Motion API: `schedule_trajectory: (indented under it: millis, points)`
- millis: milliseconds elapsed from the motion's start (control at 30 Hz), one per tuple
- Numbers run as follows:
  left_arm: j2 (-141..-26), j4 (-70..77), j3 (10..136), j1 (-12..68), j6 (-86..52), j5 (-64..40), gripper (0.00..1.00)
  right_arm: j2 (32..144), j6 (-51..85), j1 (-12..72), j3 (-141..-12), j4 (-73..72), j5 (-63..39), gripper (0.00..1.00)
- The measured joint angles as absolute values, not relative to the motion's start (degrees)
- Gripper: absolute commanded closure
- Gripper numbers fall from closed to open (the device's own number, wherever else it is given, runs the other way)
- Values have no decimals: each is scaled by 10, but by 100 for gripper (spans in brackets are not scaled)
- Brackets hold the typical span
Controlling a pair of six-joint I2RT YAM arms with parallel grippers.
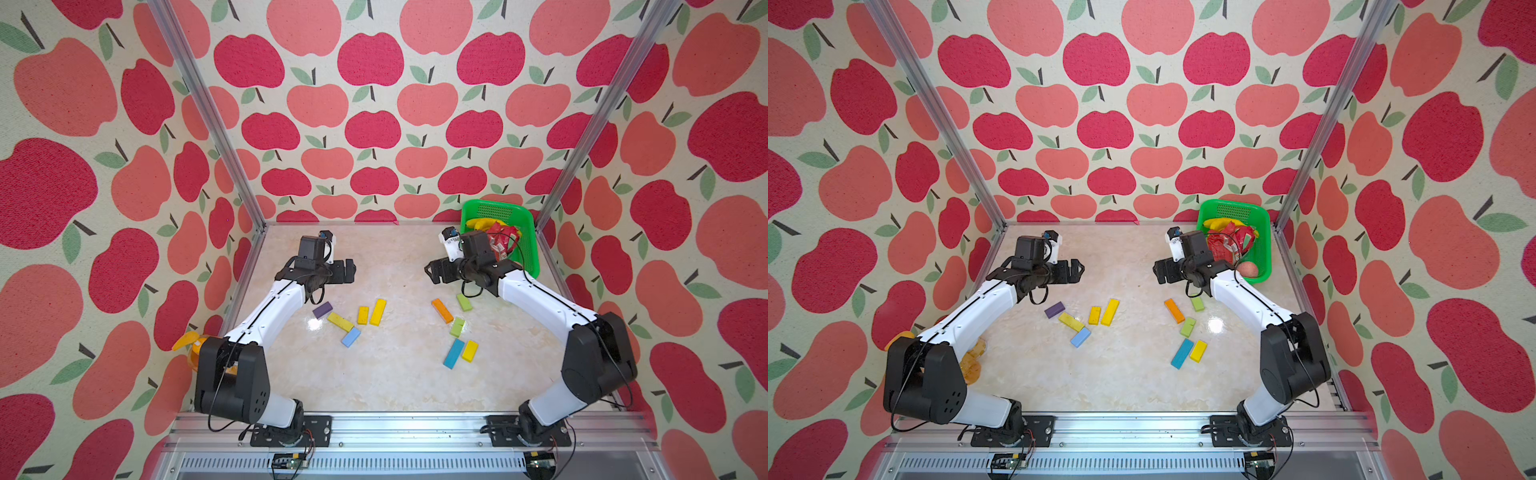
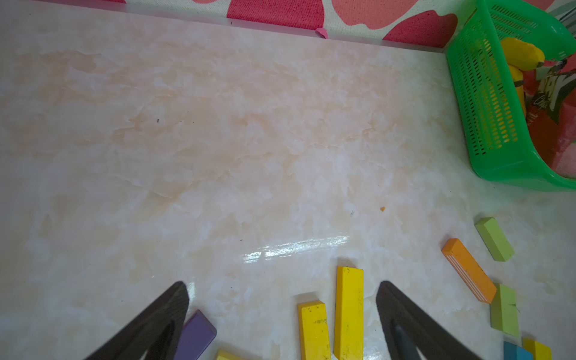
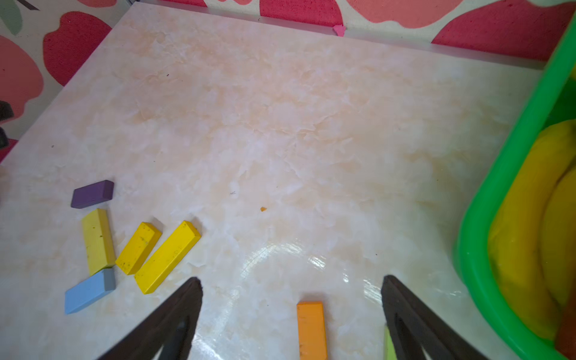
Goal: Assemble the letter p with building blocks
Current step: Adjust the building block at the center of the board.
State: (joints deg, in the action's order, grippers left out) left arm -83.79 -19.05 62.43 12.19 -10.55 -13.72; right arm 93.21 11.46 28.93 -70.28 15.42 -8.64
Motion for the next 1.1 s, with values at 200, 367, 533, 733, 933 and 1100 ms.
schedule_trajectory:
  millis: [200, 367, 533, 733, 933, 1100]
  points:
    - [-838, -225, 624, 146, -129, -190, 13, 1003, 200, 305, -721, 156, -180, 18]
    - [-838, -238, 614, 184, -145, -196, 18, 1041, 227, 349, -724, 167, -201, 22]
    - [-838, -238, 581, 201, -170, -195, 25, 1057, 236, 390, -728, 181, -198, 26]
    - [-875, -215, 567, 204, -192, -205, 30, 1070, 251, 411, -732, 182, -192, 33]
    - [-964, -183, 588, 221, -201, -203, 36, 1072, 271, 438, -709, 170, -186, 56]
    - [-1038, -168, 628, 223, -202, -200, 38, 1073, 291, 471, -695, 161, -190, 56]
